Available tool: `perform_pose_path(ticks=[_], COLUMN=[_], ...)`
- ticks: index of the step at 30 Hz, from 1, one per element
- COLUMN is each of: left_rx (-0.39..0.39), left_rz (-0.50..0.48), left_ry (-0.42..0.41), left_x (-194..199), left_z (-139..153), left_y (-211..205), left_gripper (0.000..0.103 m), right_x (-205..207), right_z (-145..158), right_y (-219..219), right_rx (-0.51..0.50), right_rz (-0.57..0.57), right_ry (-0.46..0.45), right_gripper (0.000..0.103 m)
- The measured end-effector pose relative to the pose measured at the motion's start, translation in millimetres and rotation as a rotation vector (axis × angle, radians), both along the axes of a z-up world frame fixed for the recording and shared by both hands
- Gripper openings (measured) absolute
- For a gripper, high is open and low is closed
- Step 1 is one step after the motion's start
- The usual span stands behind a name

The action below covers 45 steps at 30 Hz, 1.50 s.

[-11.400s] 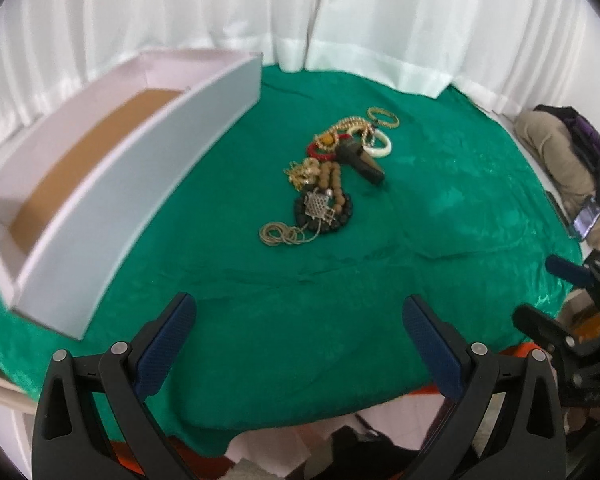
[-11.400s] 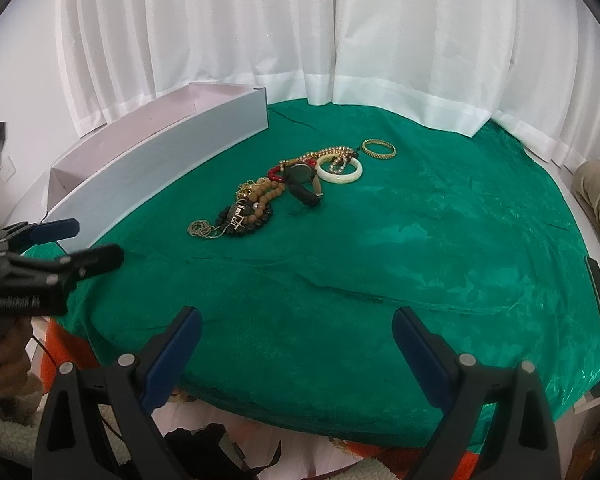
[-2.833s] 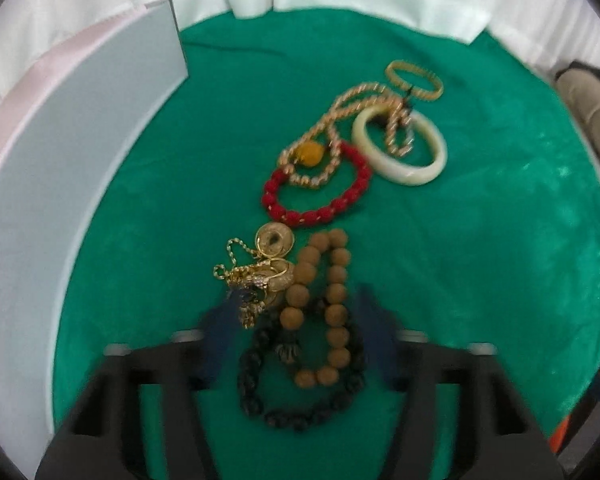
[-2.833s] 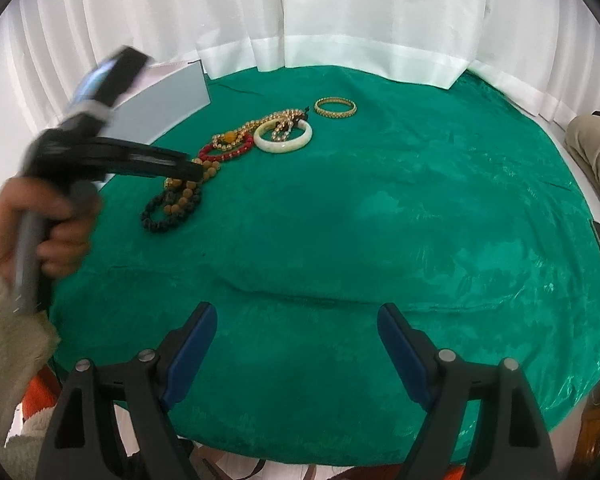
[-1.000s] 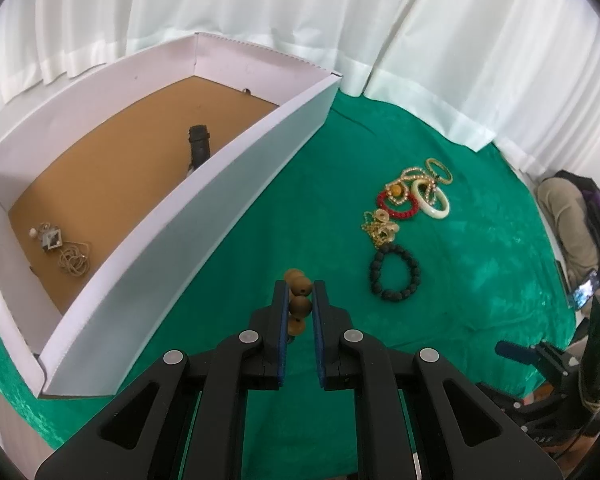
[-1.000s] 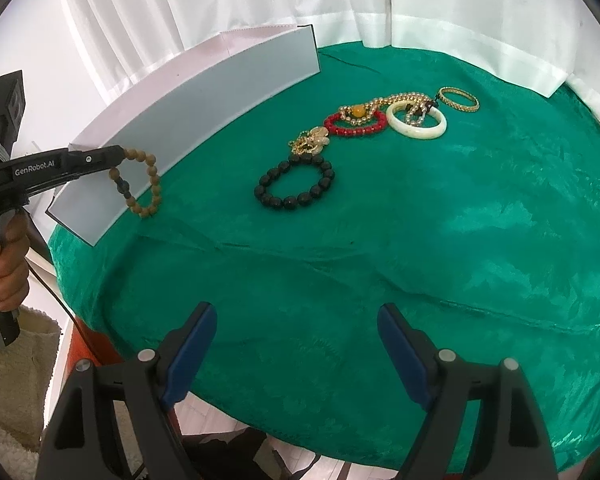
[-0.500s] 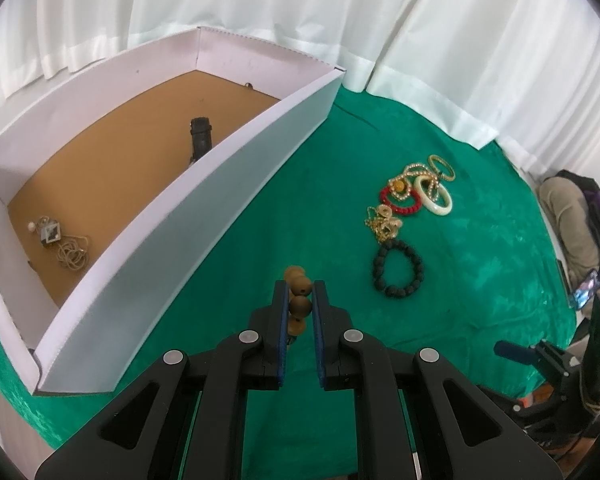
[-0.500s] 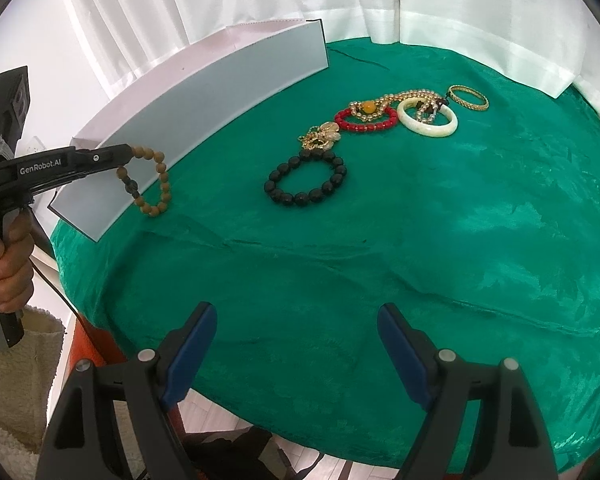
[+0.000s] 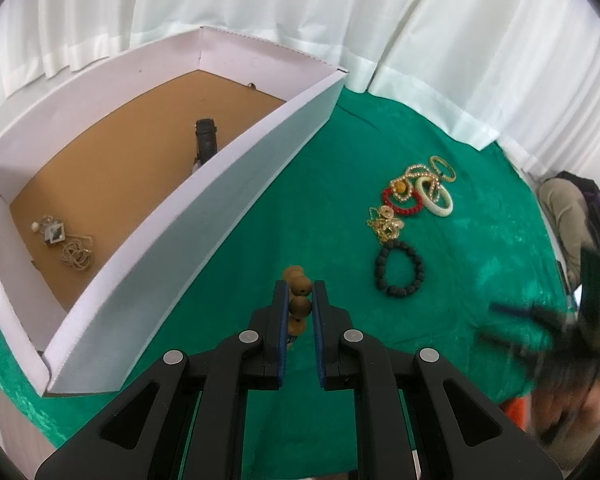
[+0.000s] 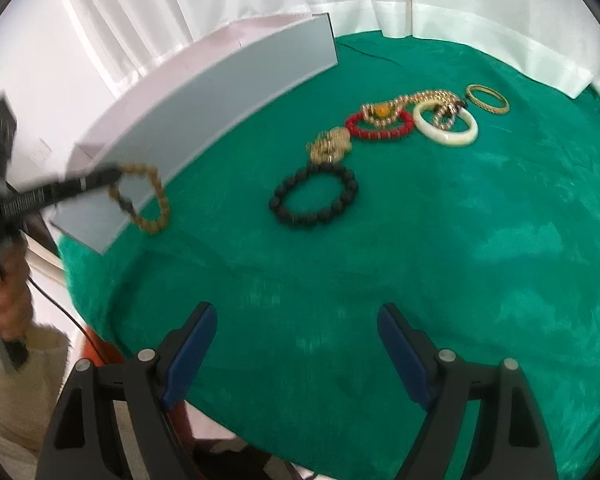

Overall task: Organize jewelry
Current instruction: 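Lift the brown bead bracelet and hold it with the left gripper, then grasp the gold chain pendant with the right gripper, then carry the gold pendant and brown bracelet into the white box, open both grippers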

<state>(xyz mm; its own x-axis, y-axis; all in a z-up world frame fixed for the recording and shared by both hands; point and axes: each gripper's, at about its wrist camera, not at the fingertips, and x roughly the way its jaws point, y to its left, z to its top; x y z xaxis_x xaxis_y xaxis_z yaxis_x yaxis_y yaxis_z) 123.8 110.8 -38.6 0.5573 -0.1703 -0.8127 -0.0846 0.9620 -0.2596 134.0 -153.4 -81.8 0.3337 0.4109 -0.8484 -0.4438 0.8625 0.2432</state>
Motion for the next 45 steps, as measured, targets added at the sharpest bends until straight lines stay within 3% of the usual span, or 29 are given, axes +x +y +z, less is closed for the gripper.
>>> perform_pose_path(ticks=[2,4,9,12,17,18,19,20,23,30,34,39,45], left_rx=[0.003,0.0,-0.009,-0.009,-0.008,-0.005,-0.004,-0.002,0.004,-0.03,-0.054,-0.059,-0.043], left_rz=[0.002,0.002,-0.007,-0.014,-0.025,-0.028,-0.03,-0.033,-0.04,-0.059,-0.072,-0.072,-0.058], left_ry=[-0.007,-0.014,-0.023,-0.021,-0.018,-0.017,-0.015,-0.012,-0.009,-0.029,-0.067,-0.14,-0.183], left_x=[-0.7,-0.7,-0.9,0.9,3.4,3.4,3.5,3.7,4.1,1.1,-4.0,-13.9,-20.3], left_z=[1.6,3.7,7.1,7.3,6.1,5.4,4.9,4.5,5.5,25.1,54.8,103.7,135.1], left_y=[1.3,2.0,0.3,-0.2,-2.1,-2.6,-2.6,-3.0,-4.3,-5.5,-3.6,7.8,26.5], left_gripper=[0.009,0.009,0.009,0.009,0.009,0.009,0.009,0.009,0.009,0.009,0.009,0.009,0.009], right_x=[41.6,82.1,134.8,140.1,139.1,135.7,132.7,131.9,132.8,125.6,123.3,125.2,111.7], right_z=[12.4,14.0,-6.0,-23.5,-56.7,-58.0,-57.4,-56.4,-50.5,-5.0,31.6,84.0,127.3], right_y=[-22.0,-39.9,-15.1,35.0,91.8,98.2,101.8,102.0,91.9,65.1,55.4,74.3,96.5], right_rx=[0.001,0.029,0.058,-0.019,-0.252,-0.299,-0.327,-0.311,-0.255,-0.135,-0.067,-0.031,0.028], right_rz=[-0.107,-0.191,-0.178,-0.091,-0.087,-0.086,-0.086,-0.082,-0.091,-0.05,-0.026,0.029,0.091], right_ry=[-0.019,0.038,0.168,0.162,0.071,0.012,-0.038,-0.05,-0.054,-0.066,-0.081,-0.155,-0.197], right_gripper=[0.084,0.084,0.084,0.08,0.079,0.077,0.06,0.032,0.03,0.03,0.03,0.03,0.03])
